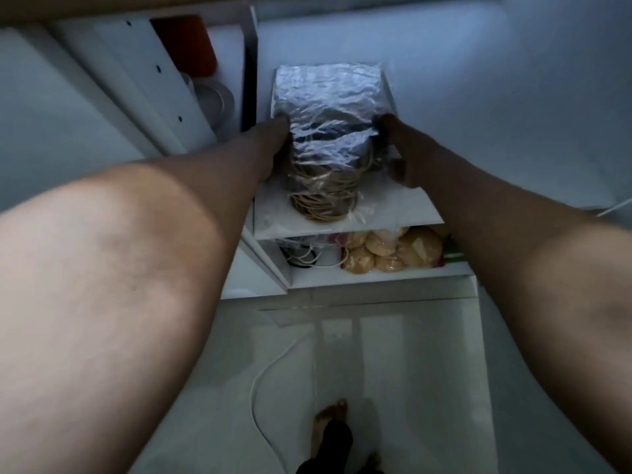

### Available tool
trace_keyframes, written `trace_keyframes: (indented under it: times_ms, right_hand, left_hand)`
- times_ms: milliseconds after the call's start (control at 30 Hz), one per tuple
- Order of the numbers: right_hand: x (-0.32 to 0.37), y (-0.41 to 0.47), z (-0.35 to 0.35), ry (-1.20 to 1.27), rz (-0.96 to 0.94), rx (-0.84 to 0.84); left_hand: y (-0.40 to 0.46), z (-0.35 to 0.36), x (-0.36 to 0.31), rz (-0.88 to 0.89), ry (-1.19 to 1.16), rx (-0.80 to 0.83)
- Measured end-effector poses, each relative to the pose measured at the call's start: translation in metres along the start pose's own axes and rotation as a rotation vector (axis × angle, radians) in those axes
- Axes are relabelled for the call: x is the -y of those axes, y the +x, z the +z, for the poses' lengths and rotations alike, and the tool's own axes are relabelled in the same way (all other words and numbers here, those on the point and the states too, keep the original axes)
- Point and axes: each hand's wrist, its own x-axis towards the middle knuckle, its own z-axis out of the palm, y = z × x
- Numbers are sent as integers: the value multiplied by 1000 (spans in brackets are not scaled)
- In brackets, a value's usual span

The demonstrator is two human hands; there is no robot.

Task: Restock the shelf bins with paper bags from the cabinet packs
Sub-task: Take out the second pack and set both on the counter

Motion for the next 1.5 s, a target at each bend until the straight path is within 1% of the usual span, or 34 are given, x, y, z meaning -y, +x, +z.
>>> trace_keyframes:
  times_ms: [100, 167, 233, 333, 433, 567, 667, 700, 767, 867, 933, 1000, 1100, 1200, 1300, 1433, 1500]
  right_hand:
    - [-12, 0, -7, 32, 30, 14]
    - [-22, -10, -14, 26, 67, 45]
    - [-33, -23, -21, 31, 127, 34]
    - [-47, -57, -39, 84, 215, 27]
    - [-69, -76, -58, 118, 292, 70]
    - [-95, -104, -74, 186, 344, 58]
    - [-114, -127, -84, 345, 343, 143]
    - [-121, -129, -88, 362, 328, 137]
    - [-128, -139, -97, 373, 297, 76]
    - [-135, -156, -107, 391, 275, -13]
    - [-140, -172, -116, 430, 284, -73]
    - [-144, -189, -125, 481, 311, -119]
    - [-152, -219, -144, 558, 314, -185]
    - [-146, -249, -165, 604, 300, -271]
    - [-134, -286, -181, 624, 262, -333]
    - [-112, -321, -188, 633, 206, -394]
    - [-99, -343, -190, 632, 178, -403]
  left_hand:
    - [-28, 4, 7, -41, -63, 17]
    - [-42, 5, 11, -73, -83, -11]
    - [-63, 7, 17, -124, -62, -6]
    - [-93, 12, 35, -162, -32, 57]
    - [-113, 15, 51, -204, 3, 53]
    - [-132, 19, 70, -266, 74, 230]
    - [-140, 26, 87, -312, 96, 312]
    - [-143, 29, 89, -313, 98, 327]
    - [-147, 37, 92, -321, 108, 347]
    - [-132, 53, 102, -321, 171, 385]
    - [-160, 61, 84, -304, 217, 442]
    - [-183, 69, 72, -243, 234, 474]
    - [-211, 81, 63, -205, 272, 518]
    - [-232, 97, 51, -152, 349, 584]
    - [-270, 105, 26, -121, 410, 640]
    - [-299, 104, -4, -124, 514, 631]
    - [-322, 95, -22, -103, 566, 652]
